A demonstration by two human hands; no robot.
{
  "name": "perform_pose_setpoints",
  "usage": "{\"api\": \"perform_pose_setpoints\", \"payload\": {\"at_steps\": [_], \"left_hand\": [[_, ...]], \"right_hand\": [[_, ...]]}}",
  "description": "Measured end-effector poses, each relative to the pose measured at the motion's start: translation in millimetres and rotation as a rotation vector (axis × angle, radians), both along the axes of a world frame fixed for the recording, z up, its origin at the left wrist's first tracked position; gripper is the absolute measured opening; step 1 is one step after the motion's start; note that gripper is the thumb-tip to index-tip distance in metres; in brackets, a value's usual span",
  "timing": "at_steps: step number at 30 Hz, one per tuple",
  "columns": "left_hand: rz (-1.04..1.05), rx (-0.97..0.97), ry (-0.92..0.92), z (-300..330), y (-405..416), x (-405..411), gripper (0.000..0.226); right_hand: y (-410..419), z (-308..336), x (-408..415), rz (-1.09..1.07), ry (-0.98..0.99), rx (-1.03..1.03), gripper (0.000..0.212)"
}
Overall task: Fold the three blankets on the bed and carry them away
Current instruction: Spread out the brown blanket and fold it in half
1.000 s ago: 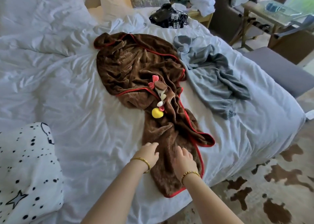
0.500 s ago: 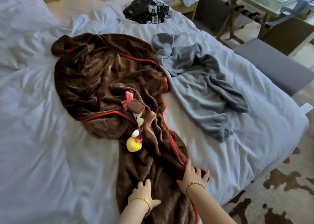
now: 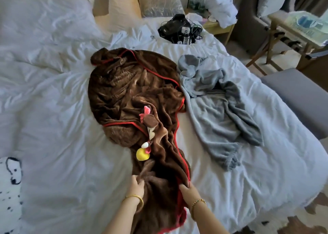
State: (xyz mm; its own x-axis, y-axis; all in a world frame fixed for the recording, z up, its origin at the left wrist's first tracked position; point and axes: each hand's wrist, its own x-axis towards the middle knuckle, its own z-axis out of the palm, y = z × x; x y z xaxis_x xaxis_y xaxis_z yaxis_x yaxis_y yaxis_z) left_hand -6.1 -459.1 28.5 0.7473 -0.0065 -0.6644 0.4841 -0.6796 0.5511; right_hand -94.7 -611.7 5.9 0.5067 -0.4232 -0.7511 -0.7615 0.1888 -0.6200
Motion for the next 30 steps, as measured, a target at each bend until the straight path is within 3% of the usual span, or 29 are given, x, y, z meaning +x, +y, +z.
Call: {"api": "perform_pose_setpoints", "payload": {"at_steps": [5,9,12,14,19,24,27,30], "left_hand": [[0.332,-0.084,-0.132,109.8,-13.2,16.4,0.035],[0.289,-0.079,-0.261,177.2,-17.2,25.0,0.032],[0.321,-0.032,-0.346,201.0,-9.6,20.6,0.029],[0.396,-0.035,-0.362,207.7,-0.3,13.7,0.029],[0.521,-0.099,-0.331,203.4,12.2,-6.4,0.032],[0.672,-0.272,-0.308,219.6,-5.5,-1.5,0.038],[0.642,-0.305,-0.319,241.3,-23.0,15.0,0.039],[0.652,-0.416,-0.301,256.2,-38.2,30.3,0.041]], "right_hand": [[-8.7,88.5,18.4,-0.052,-0.128,0.121,0.025],[-26.2,166.1,54.0,-0.115,-0.332,0.189,0.027],[-43.7,208.9,66.2,-0.151,-0.454,0.210,0.007],[-57.9,217.3,66.1,-0.205,-0.433,0.282,0.022],[-75.5,191.6,42.6,-0.082,-0.236,0.136,0.031],[-82.5,158.9,12.9,-0.256,-0.085,0.223,0.043],[-62.2,173.5,11.6,-0.046,-0.162,0.103,0.020],[-43.3,195.9,24.3,0.291,-0.324,0.080,0.040]]}}
